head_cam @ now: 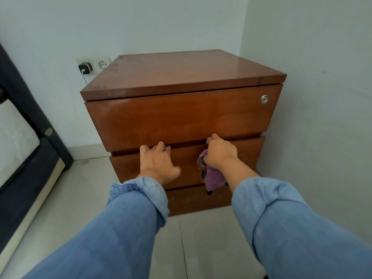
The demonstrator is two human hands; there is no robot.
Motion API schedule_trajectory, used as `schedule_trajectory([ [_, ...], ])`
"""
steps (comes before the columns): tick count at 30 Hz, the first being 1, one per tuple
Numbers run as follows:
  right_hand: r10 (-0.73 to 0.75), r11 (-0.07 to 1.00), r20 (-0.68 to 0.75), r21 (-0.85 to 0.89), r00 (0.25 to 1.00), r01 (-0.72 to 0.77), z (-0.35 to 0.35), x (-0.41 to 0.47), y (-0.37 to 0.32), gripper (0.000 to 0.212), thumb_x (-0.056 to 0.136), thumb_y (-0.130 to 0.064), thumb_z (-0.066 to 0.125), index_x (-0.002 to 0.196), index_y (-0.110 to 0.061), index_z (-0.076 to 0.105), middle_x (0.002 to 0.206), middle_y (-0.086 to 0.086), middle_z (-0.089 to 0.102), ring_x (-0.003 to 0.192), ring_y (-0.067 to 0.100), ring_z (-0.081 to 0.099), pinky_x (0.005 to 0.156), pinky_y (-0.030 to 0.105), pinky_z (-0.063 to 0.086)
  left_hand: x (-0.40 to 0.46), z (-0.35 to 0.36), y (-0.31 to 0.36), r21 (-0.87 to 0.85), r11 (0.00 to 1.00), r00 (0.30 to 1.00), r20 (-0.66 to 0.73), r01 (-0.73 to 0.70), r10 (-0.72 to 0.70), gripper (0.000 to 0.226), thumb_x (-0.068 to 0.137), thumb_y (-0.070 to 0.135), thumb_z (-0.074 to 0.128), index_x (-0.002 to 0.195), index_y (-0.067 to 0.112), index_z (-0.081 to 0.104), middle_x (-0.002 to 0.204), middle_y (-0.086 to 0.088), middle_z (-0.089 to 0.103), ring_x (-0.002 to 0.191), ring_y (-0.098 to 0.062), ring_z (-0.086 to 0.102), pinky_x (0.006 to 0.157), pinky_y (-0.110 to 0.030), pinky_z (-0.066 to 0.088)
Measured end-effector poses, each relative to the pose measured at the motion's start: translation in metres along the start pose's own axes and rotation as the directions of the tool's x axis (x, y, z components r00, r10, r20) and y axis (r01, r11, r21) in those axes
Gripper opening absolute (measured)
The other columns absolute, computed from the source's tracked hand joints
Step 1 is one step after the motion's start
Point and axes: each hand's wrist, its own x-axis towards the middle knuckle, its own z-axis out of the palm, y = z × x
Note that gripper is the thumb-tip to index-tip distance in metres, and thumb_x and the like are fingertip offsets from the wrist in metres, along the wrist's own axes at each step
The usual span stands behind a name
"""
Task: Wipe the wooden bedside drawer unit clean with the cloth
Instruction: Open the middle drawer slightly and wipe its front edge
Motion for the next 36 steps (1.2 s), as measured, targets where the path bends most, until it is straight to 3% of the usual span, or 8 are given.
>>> schedule_trajectory([
  [8,0.009,0.999,0.007,0.032,1.000,-0.010,0.001,0.000,0.005,0.031,0.088,-0.029,0.056,0.115,-0.015,0.050,0.120,0.007,0.053,0.104,0.034,0.055,0.069,0.037,0.042,0.004,-0.010,-0.006,-0.068,0.998,1.000,0.012,-0.004,0.005,0.042,0.087,0.049,0.036,0.104,0.025,0.066,0.091,0.005,0.057,0.076,-0.017,0.053,0.090,-0.040,0.023],
  [15,0.064,0.924,0.054,0.373,0.996,-0.080,0.007,-0.009,0.019,0.024,0.086,-0.014,0.055,0.106,-0.021,0.044,0.122,0.006,0.035,0.088,0.033,0.051,0.073,0.038,0.044,-0.004,-0.006,0.002,-0.082,0.996,0.999,-0.027,0.034,-0.037,0.038,0.089,0.041,0.037,0.112,0.023,0.062,0.103,0.002,0.058,0.080,-0.019,0.054,0.094,-0.041,0.025],
  [19,0.364,0.447,0.217,0.813,0.906,-0.374,-0.019,-0.013,0.047,0.046,0.076,-0.023,0.068,0.114,-0.020,0.043,0.123,0.009,0.046,0.101,0.031,0.056,0.081,0.036,0.051,-0.009,-0.004,0.023,-0.121,0.993,0.999,-0.052,-0.005,-0.002,0.046,0.088,0.039,0.042,0.130,0.022,0.051,0.121,0.001,0.054,0.107,-0.021,0.054,0.097,-0.042,0.027],
  [21,0.299,0.172,0.366,0.888,0.881,-0.427,-0.035,-0.017,0.065,0.043,0.079,-0.023,0.068,0.118,-0.017,0.052,0.111,0.014,0.061,0.092,0.029,0.062,0.071,0.035,0.054,-0.013,-0.004,0.036,-0.150,0.988,0.999,-0.050,-0.023,0.016,0.053,0.089,0.040,0.043,0.138,0.021,0.043,0.131,0.000,0.050,0.117,-0.021,0.050,0.101,-0.043,0.025],
  [27,0.312,-0.280,0.319,0.931,0.895,-0.235,-0.060,-0.031,0.115,0.014,0.090,-0.012,0.052,0.099,-0.012,0.063,0.071,0.009,0.072,0.078,0.024,0.063,0.069,0.032,0.059,-0.020,-0.005,0.071,-0.221,0.975,0.993,0.118,0.000,0.026,0.088,0.085,0.052,0.050,0.154,0.019,0.005,0.161,-0.001,0.012,0.149,-0.021,0.006,0.116,-0.054,0.004],
  [29,0.379,-0.289,0.285,0.940,0.881,-0.180,-0.062,-0.024,0.124,0.016,0.091,-0.015,0.051,0.098,-0.010,0.065,0.091,0.013,0.069,0.086,0.027,0.064,0.086,0.039,0.055,-0.020,-0.004,0.071,-0.205,0.979,0.989,0.148,0.001,0.031,0.095,0.083,0.054,0.051,0.154,0.019,-0.001,0.162,0.000,0.005,0.149,-0.020,-0.002,0.116,-0.058,0.000],
  [33,0.491,-0.186,0.148,0.981,0.858,-0.062,-0.065,-0.011,0.124,0.014,0.095,-0.009,0.046,0.098,-0.010,0.060,0.082,0.010,0.064,0.064,0.019,0.063,0.057,0.027,0.054,-0.023,0.004,0.068,-0.193,0.980,0.992,0.113,-0.038,0.061,0.100,0.081,0.057,0.052,0.153,0.020,-0.007,0.162,0.001,0.000,0.149,-0.019,-0.008,0.116,-0.059,-0.005],
  [36,0.580,0.002,0.060,0.997,0.813,-0.075,-0.036,0.008,0.125,0.023,0.084,-0.001,0.051,0.101,-0.014,0.060,0.085,0.011,0.063,0.067,0.025,0.063,0.058,0.032,0.054,-0.022,0.014,0.067,-0.194,0.979,0.996,0.042,-0.066,0.075,0.103,0.079,0.058,0.053,0.153,0.019,-0.008,0.162,0.000,0.000,0.149,-0.019,-0.008,0.118,-0.055,-0.005],
])
